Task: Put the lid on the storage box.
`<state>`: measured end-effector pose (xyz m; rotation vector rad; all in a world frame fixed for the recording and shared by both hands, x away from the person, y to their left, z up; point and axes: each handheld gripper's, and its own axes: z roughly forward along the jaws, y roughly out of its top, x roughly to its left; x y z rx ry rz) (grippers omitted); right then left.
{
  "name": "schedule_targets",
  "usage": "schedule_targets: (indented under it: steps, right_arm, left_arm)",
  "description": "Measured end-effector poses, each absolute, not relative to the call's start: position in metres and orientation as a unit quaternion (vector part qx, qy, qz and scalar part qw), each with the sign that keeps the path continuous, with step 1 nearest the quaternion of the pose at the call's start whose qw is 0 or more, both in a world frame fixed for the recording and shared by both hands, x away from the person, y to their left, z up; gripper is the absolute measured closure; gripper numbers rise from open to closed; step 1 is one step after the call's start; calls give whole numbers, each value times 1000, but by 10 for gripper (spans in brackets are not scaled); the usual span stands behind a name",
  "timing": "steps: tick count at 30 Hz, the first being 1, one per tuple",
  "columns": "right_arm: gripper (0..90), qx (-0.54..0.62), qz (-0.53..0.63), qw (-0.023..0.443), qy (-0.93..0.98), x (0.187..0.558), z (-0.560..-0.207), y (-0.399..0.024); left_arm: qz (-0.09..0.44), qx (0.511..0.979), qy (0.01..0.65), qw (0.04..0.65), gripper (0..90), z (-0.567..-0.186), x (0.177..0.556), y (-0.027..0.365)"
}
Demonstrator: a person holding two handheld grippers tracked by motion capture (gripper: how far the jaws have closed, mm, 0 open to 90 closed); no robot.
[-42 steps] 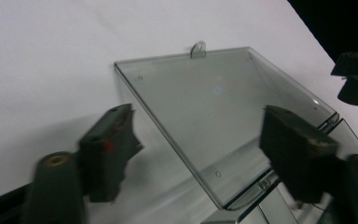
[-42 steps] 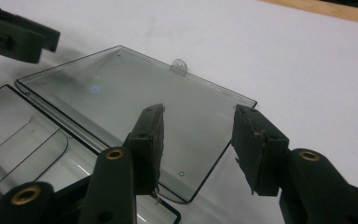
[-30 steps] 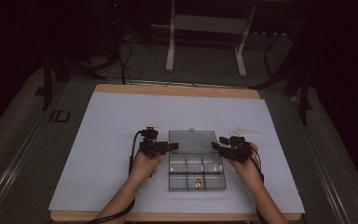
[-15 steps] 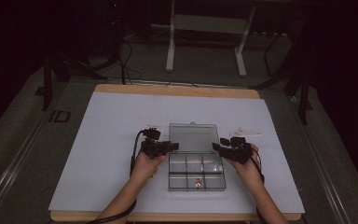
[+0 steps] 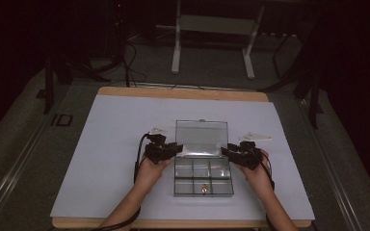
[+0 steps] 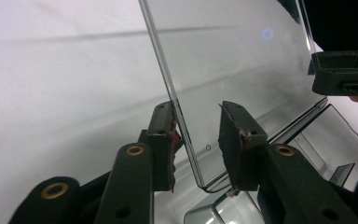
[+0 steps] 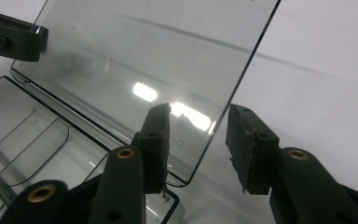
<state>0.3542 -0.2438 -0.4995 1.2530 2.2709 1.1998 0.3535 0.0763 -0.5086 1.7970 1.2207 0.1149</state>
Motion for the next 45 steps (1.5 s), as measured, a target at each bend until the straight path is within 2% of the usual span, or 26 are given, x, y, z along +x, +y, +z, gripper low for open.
schedule_targets:
  steps: [9, 20, 23, 32, 35, 45]
  right_arm:
    - [671, 428, 421, 149, 786, 348, -495, -245]
    - [686, 420, 433, 150, 783, 339, -487, -248]
    - [728, 420, 434, 150, 783, 335, -485, -250]
    - [742, 409, 439, 151, 786, 327, -481, -253]
    - [751, 407, 443, 150, 785, 324, -481, -255]
    - [799, 406, 447, 147, 784, 319, -482, -260]
  left_arm:
    - [76, 738, 484, 463, 729, -502, 346, 75]
    - [86, 742, 464, 477, 714, -496, 338, 76]
    - [92, 745, 456, 477, 713, -493, 333, 76]
    - [107, 746, 444, 484, 713, -485, 323, 77]
    - [129, 756, 432, 475, 713, -480, 318, 74]
    - [133, 758, 425, 477, 712, -480, 309, 77]
